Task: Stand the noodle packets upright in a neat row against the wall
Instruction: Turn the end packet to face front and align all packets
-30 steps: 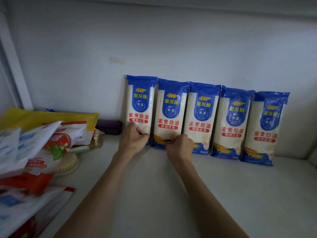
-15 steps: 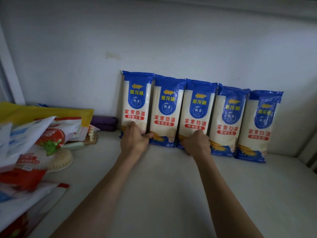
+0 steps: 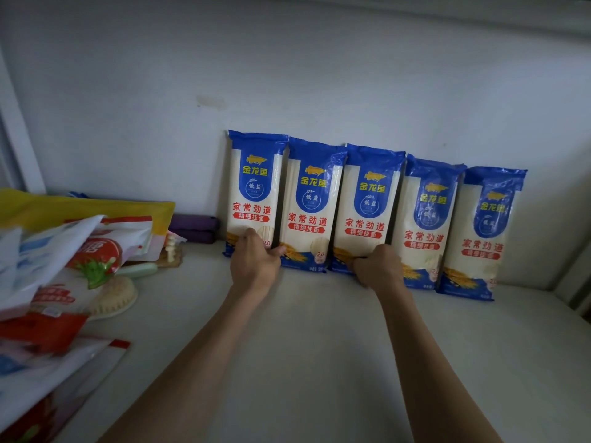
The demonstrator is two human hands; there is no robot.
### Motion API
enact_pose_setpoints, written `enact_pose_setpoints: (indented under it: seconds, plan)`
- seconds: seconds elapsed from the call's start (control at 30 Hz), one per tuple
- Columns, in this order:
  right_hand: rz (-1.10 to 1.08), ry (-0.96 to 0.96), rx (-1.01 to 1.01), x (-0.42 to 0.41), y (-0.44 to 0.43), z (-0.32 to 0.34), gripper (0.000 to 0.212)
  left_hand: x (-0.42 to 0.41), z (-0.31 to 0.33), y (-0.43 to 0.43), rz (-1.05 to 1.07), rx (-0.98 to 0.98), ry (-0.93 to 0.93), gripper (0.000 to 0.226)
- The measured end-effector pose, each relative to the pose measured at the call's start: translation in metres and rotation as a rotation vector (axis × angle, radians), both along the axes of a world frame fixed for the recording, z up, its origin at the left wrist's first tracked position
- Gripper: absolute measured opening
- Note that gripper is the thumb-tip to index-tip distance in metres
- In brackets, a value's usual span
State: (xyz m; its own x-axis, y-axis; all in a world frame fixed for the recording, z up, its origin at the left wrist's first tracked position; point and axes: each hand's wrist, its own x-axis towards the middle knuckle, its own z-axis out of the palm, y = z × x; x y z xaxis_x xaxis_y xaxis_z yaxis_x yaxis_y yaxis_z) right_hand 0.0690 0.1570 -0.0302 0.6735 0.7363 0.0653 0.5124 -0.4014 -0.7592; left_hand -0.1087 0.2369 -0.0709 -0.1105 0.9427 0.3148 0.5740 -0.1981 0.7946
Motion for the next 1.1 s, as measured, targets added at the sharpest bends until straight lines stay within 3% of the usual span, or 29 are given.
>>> enact_pose_setpoints:
  seconds: [0.07, 0.3, 0.6, 0.8, 0.93, 1.1]
  plan:
    - [-0.075, 0.005, 0.035, 0.011, -0.005, 0.003, 0.033, -0.001, 0.001, 0.001, -0.007, -0.014, 0.012, 0.05]
    - [-0.232, 0.005, -0.006, 0.033, -0.021, 0.0, 0.046, -0.005, 0.003, -0.001, -0.054, -0.071, 0.111, 0.083]
    - [-0.215, 0.021, 0.061, 0.036, -0.018, -0.011, 0.039, 0.002, -0.007, -0.006, 0.003, 0.015, 0.119, 0.082]
    - [-0.292, 0.071, 0.075, 0.067, -0.036, -0.001, 0.049, 0.001, -0.008, -0.004, -0.006, 0.004, 0.119, 0.081]
    - [-0.422, 0.055, 0.053, 0.101, -0.057, -0.009, 0.07, 0.002, -0.01, -0.004, -0.012, 0.026, 0.109, 0.08]
    - [-0.321, -0.06, 0.049, 0.115, -0.062, -0.013, 0.034, 0.003, -0.013, 0.0, -0.024, 0.033, 0.102, 0.079]
